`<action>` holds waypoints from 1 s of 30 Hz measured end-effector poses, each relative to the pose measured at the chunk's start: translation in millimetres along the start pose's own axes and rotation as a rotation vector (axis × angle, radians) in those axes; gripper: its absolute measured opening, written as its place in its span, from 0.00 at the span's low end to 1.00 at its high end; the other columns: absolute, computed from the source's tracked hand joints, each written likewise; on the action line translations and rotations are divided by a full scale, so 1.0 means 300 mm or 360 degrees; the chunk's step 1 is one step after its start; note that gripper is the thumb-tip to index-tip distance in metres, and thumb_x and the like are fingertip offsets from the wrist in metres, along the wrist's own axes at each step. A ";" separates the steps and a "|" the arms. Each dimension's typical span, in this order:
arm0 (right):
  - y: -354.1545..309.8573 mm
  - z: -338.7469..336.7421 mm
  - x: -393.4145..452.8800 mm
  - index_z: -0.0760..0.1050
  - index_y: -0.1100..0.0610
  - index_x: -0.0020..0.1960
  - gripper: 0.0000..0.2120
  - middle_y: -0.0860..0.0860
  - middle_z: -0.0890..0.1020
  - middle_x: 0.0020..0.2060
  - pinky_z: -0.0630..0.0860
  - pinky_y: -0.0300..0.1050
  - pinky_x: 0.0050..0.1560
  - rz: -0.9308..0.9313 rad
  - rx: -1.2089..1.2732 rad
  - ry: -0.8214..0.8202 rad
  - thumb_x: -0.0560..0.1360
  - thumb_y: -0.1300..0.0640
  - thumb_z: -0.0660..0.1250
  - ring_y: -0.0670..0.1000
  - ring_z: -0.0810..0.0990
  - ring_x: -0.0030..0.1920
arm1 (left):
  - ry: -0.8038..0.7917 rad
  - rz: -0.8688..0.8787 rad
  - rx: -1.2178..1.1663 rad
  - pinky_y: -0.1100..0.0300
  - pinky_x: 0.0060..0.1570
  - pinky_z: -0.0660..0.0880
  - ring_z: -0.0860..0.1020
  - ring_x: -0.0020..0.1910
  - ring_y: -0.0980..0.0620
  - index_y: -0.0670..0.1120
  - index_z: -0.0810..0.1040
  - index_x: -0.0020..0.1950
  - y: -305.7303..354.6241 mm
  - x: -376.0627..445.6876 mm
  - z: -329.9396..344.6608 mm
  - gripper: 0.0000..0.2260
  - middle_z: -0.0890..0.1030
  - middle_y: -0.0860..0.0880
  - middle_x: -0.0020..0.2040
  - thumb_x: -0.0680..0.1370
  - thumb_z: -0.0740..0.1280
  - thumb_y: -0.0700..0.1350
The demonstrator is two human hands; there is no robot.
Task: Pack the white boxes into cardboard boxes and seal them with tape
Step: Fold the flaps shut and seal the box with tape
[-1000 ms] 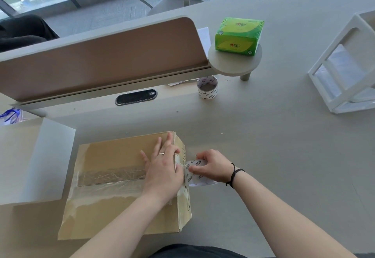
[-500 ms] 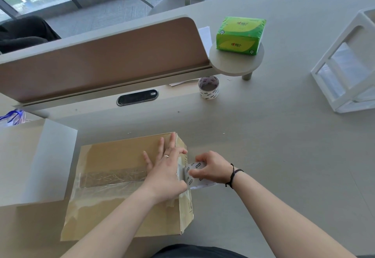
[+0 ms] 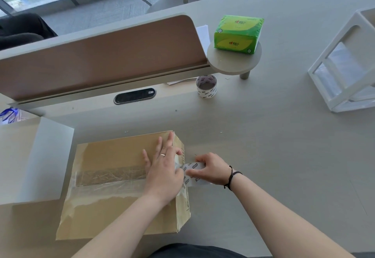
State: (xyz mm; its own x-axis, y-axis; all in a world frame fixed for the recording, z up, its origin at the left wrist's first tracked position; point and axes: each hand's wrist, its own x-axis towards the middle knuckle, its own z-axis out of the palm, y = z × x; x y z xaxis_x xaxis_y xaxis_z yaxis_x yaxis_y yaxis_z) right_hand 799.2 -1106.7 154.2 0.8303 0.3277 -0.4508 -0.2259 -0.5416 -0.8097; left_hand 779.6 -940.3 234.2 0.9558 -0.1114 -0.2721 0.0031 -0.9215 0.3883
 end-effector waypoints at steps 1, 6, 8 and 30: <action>0.007 0.001 -0.002 0.68 0.54 0.31 0.23 0.45 0.71 0.25 0.64 0.42 0.29 0.0004 -0.0013 0.0015 0.66 0.37 0.71 0.45 0.66 0.26 | 0.0025 0.0002 -0.0006 0.42 0.76 0.30 0.35 0.78 0.62 0.57 0.66 0.53 0.001 0.000 0.004 0.15 0.42 0.66 0.80 0.76 0.62 0.38; 0.027 0.011 -0.039 0.77 0.53 0.44 0.20 0.47 0.82 0.40 0.75 0.43 0.41 0.0036 0.0123 0.0157 0.69 0.37 0.73 0.45 0.79 0.40 | 0.0102 0.0017 0.0000 0.47 0.73 0.27 0.39 0.81 0.58 0.55 0.69 0.57 -0.001 -0.003 0.020 0.15 0.51 0.63 0.82 0.77 0.61 0.37; 0.057 0.015 -0.059 0.78 0.50 0.51 0.15 0.43 0.82 0.48 0.76 0.38 0.51 0.0057 0.0289 0.0324 0.73 0.40 0.72 0.41 0.79 0.50 | 0.0099 0.0021 0.0005 0.48 0.73 0.26 0.39 0.81 0.58 0.55 0.69 0.59 -0.002 -0.002 0.020 0.16 0.52 0.61 0.82 0.77 0.61 0.36; 0.257 -0.004 -0.072 0.73 0.52 0.59 0.10 0.48 0.80 0.49 0.69 0.44 0.43 0.0584 -0.0305 0.0454 0.79 0.54 0.63 0.53 0.79 0.50 | -0.0528 0.0327 0.0283 0.56 0.77 0.37 0.36 0.79 0.61 0.63 0.65 0.70 -0.069 0.046 -0.148 0.31 0.40 0.68 0.78 0.69 0.72 0.59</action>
State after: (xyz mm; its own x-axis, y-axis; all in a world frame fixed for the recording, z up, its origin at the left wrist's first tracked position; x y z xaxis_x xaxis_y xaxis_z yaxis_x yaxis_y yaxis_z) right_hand 764.3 -1156.3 102.1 0.8260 -0.1211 -0.5505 -0.4535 -0.7227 -0.5215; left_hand 805.7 -906.4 261.7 0.7848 -0.3861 -0.4848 -0.2560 -0.9143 0.3138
